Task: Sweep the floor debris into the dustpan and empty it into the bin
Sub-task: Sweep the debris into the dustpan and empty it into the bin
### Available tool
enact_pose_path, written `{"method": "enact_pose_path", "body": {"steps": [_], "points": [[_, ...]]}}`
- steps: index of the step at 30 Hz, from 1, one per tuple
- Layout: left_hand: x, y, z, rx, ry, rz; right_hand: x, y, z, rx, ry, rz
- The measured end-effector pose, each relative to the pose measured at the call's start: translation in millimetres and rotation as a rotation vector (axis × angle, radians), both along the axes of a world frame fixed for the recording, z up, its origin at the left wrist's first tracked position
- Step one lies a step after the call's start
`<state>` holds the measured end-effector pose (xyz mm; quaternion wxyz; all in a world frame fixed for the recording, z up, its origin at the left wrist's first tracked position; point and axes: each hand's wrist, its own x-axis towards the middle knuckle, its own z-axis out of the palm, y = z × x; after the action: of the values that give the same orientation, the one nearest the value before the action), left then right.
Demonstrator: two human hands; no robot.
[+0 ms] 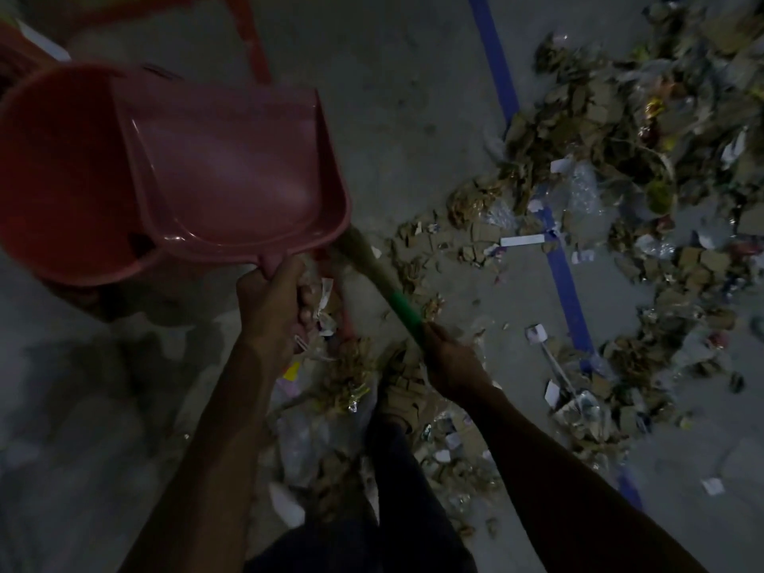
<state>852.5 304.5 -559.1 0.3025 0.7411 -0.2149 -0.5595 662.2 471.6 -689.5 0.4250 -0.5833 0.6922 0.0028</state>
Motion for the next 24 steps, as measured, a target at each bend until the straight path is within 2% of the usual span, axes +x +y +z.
{"method": "enact_pose_path", "body": {"steps": [2, 7, 10, 13, 16, 21, 24], "points": [[9.0, 4.3, -5.7, 0.007, -0.010, 0.002, 4.2, 8.6, -2.9, 0.054, 0.059, -0.042], [32.8, 16.8, -18.9, -0.002, 0.018, 0.047, -1.7, 35.9, -12.4, 0.114, 0.200, -0.396], [47.7, 26.4, -18.1, -0.029, 0.028, 0.083, -11.3, 42.6, -13.4, 0.100, 0.275, -0.490], [68.3, 44.8, -12.6, -0.029, 0.059, 0.083, -11.2, 49.3, -8.5, 0.025, 0.342, -0.474], [95.3, 73.5, 1.7, -0.027, 0.089, 0.126, 3.3, 57.8, 2.1, -0.088, 0.297, -0.411], [143.4, 124.2, 26.2, 0.008, 0.121, 0.147, 50.3, 67.2, 24.8, -0.128, 0.122, -0.255], [173.7, 154.7, 31.9, 0.049, 0.116, 0.204, 86.1, 76.0, 32.1, -0.125, 0.004, -0.068]]}}
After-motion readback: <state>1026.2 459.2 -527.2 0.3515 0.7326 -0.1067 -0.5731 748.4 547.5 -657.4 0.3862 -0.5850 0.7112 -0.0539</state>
